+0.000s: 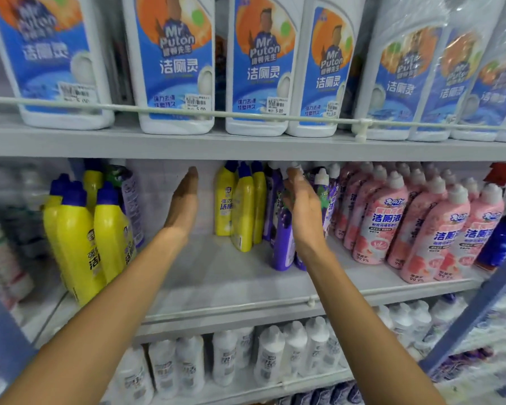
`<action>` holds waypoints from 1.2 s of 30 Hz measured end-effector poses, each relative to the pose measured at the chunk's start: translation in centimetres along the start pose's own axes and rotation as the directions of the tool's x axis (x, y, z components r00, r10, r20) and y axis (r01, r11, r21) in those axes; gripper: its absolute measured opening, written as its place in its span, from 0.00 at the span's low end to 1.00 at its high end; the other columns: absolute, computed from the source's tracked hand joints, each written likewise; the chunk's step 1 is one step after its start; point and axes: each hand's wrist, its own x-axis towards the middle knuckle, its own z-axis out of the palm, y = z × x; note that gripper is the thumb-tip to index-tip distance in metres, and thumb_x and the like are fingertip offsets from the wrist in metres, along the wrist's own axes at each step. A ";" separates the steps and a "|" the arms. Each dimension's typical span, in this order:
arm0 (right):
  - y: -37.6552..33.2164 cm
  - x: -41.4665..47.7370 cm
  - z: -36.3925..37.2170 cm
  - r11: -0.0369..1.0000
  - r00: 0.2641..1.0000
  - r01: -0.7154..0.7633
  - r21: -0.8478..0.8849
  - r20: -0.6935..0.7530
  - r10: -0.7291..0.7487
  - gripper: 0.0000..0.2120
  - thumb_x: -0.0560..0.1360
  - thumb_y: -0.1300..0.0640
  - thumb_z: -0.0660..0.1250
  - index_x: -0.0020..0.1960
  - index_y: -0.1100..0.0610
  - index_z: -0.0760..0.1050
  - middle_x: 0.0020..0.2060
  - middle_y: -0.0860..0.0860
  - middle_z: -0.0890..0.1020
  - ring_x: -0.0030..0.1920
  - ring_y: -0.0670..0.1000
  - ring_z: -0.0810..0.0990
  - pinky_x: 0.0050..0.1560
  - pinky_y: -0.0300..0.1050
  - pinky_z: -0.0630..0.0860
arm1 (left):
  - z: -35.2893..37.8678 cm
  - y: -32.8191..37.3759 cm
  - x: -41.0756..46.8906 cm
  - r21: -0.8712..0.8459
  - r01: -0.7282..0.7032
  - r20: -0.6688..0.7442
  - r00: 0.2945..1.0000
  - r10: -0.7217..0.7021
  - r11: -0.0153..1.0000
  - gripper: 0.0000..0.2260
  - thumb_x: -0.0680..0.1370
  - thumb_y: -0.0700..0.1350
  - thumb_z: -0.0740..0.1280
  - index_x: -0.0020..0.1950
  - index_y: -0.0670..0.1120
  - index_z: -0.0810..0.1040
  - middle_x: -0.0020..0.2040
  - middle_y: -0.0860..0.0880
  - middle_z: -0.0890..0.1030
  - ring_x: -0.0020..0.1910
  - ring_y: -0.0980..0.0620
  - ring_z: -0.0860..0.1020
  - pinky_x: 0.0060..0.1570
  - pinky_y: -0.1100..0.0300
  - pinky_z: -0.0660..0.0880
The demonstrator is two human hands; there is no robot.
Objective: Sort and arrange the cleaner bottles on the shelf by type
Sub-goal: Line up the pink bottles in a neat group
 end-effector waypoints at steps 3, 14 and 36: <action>1.1 1.7 2.6 0.999 0.999 -0.021 -0.048 0.040 0.023 0.35 0.77 0.32 0.59 0.77 0.50 0.70 0.75 0.48 0.74 0.76 0.48 0.70 0.79 0.53 0.63 | -1.8 0.3 1.8 0.035 0.011 -0.061 0.998 -0.009 0.999 0.30 0.83 0.65 0.52 0.80 0.50 0.65 0.78 0.49 0.69 0.76 0.49 0.67 0.78 0.48 0.60; 8.3 4.0 6.8 0.900 0.997 0.055 -0.433 0.066 -0.029 0.24 0.76 0.42 0.71 0.66 0.54 0.75 0.53 0.54 0.84 0.51 0.56 0.82 0.48 0.44 0.75 | 3.1 -0.1 5.5 0.122 -0.014 0.136 0.991 -0.003 0.992 0.20 0.83 0.59 0.61 0.68 0.47 0.76 0.63 0.47 0.78 0.55 0.52 0.77 0.58 0.56 0.72; 8.9 0.9 5.1 0.678 0.990 0.139 -0.722 0.092 -0.105 0.17 0.78 0.48 0.72 0.55 0.61 0.77 0.48 0.62 0.84 0.50 0.67 0.82 0.43 0.52 0.72 | -0.5 -4.0 0.8 0.536 -0.195 0.030 0.977 0.213 0.822 0.22 0.71 0.62 0.69 0.58 0.50 0.75 0.49 0.50 0.85 0.48 0.43 0.83 0.47 0.47 0.80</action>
